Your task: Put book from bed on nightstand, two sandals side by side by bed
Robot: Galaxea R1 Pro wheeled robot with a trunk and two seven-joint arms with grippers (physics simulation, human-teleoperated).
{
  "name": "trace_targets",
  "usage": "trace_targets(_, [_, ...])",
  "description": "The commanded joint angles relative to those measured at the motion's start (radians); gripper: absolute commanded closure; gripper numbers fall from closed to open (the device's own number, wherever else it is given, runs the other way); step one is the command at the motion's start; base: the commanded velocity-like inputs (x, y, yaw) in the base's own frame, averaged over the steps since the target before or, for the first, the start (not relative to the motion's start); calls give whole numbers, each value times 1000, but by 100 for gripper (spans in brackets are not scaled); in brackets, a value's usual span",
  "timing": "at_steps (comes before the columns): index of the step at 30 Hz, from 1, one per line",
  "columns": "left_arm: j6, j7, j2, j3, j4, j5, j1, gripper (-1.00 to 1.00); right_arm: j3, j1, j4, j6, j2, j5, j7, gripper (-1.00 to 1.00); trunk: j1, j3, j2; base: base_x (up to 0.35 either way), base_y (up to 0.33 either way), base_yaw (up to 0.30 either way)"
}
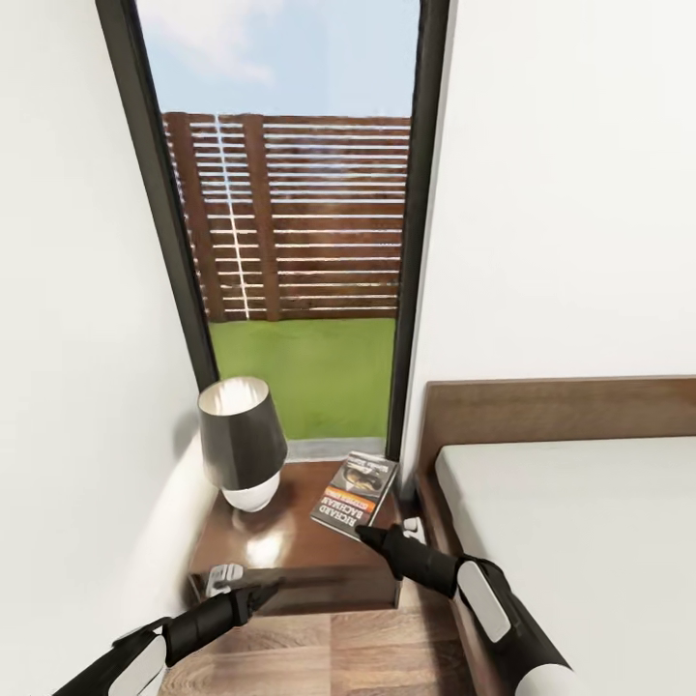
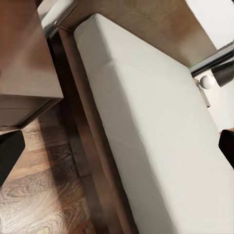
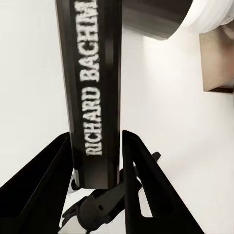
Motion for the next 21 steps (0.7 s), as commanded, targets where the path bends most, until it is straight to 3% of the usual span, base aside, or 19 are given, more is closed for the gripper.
trace_targets(1, [10,-2,1,-4,-1,10,-1,-100,-1,-1,1,5,1,-5,0,100,1,-1,-1,307,0,0])
trace_targets(5, [10,-2,1,-4,-1,10,0,-100,2,-1,40,4,1,-4,-9,100,1,-1,-1,262,0,0])
trace_targets(10, [4,-2,1,-5,-1,10,-1,-100,2,-1,49,4,-2,-10,-145,100,1,-1,-1,71,0,0])
trace_targets(12, [3,-2,1,-5,-1,10,-1,-100,1,-1,49,4,-2,-11,-169,100,1,-1,-1,13,0,0])
trace_targets(21, [2,-2,0,-5,0,10,0,-100,0,-1,49,5,-2,-13,-185,100,1,-1,-1,61,0,0])
